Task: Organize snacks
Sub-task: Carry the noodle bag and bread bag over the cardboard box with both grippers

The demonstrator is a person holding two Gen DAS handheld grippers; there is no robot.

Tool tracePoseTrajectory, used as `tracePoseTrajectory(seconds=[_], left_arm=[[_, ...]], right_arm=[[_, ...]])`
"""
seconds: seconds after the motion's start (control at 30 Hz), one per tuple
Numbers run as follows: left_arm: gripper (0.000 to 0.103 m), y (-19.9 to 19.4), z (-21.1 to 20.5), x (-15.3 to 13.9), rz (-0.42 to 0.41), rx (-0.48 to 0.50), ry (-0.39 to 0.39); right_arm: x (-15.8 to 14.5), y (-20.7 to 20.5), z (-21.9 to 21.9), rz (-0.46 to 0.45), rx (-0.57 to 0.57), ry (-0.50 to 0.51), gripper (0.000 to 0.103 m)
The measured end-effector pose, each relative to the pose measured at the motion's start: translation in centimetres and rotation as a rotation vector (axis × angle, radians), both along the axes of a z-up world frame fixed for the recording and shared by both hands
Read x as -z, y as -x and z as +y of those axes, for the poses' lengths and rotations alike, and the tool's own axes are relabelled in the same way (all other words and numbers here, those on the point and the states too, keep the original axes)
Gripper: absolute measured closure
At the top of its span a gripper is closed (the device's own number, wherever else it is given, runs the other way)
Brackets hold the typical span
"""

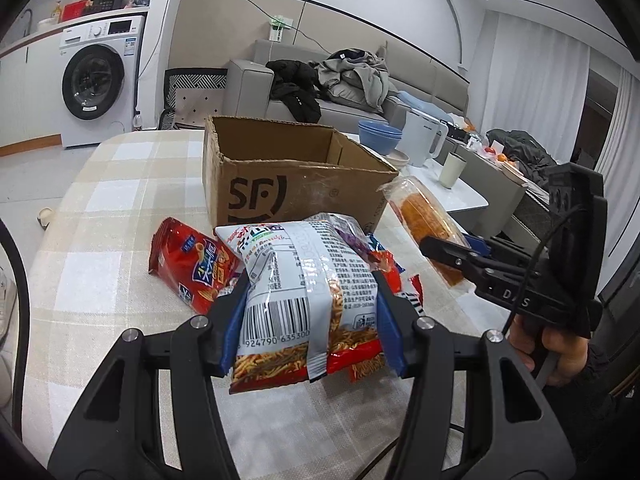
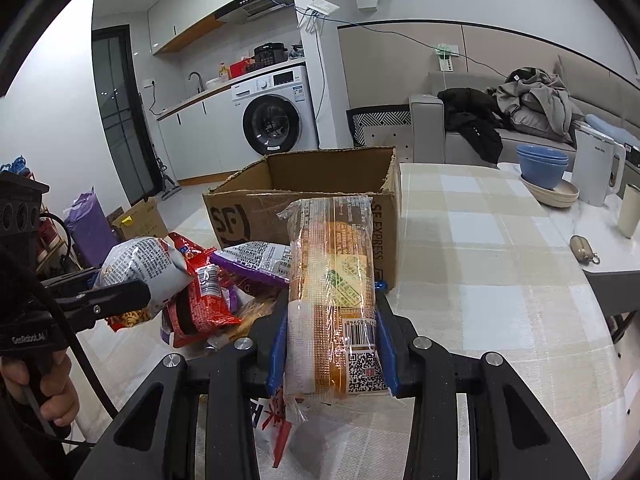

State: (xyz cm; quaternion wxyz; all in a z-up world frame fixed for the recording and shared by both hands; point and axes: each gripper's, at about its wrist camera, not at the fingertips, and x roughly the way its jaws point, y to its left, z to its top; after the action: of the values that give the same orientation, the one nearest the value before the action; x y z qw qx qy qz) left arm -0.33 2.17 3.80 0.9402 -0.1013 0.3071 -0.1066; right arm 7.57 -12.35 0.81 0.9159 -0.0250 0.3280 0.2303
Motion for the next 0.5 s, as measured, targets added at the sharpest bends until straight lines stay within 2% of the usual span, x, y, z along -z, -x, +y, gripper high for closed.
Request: tracePoseTrajectory(seconds=[0.5], left_arm=[[0.050, -4.0, -0.2, -1.1, -0.028, -0.030, -0.035]], right_arm=[[-0.7, -1.0, -1.3, 0.002, 0.002, -0.052, 0.065]])
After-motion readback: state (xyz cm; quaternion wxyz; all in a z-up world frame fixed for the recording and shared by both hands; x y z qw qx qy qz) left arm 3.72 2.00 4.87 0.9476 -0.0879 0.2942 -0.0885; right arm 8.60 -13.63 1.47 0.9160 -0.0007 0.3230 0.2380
